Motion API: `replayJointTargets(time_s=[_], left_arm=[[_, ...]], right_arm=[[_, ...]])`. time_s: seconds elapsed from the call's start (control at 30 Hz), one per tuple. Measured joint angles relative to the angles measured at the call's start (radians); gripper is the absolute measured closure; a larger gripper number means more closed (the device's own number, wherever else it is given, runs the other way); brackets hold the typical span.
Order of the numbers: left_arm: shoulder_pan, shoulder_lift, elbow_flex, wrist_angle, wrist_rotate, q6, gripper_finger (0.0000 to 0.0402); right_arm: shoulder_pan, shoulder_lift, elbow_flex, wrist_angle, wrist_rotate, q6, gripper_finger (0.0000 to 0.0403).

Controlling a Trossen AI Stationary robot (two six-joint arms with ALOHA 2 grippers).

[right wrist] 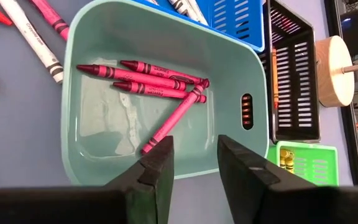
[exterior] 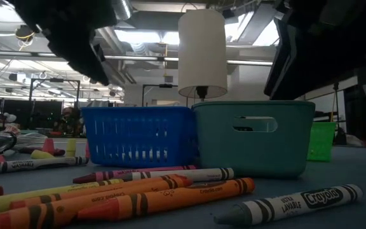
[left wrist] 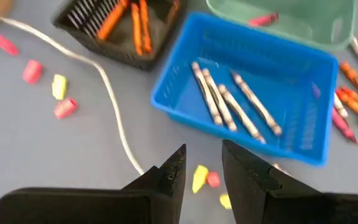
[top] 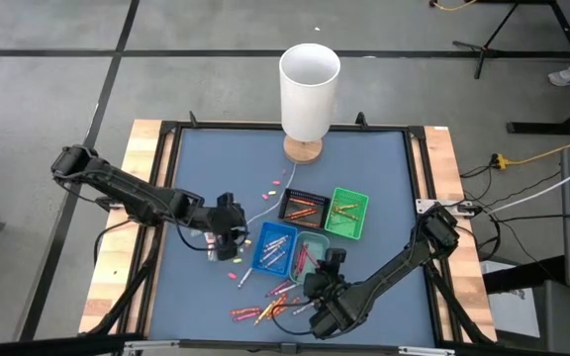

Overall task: Sort crayons
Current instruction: Put the gray crayon into the blue bin

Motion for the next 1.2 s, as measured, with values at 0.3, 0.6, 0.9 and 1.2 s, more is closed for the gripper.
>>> replayJointTargets(time_s=[0.3,0.6,0.9,1.2], left_arm=[[-0.034,0.0,0.0,-0.007,0.063,-0.002,0.0313],[-0.048,0.0,0.0,-0.004,0.037,-0.026,0.0313],[-0.048,0.0,0.0,-0.003,0.037,-0.027,0.0313],[-0.048,0.0,0.0,-0.003,0.037,-0.027,0.0313]], right_arm=[[0.035,-0.069,0.0,0.009,0.004,0.002,0.0283],[0.125,-0.12,0.001,0.146,-0.114,-0.011,0.0283],[0.143,-0.116,-0.013,0.225,-0.255,-0.061,0.0283],[0.137,-0.116,-0.013,0.402,-0.313,-0.234,0.0283]])
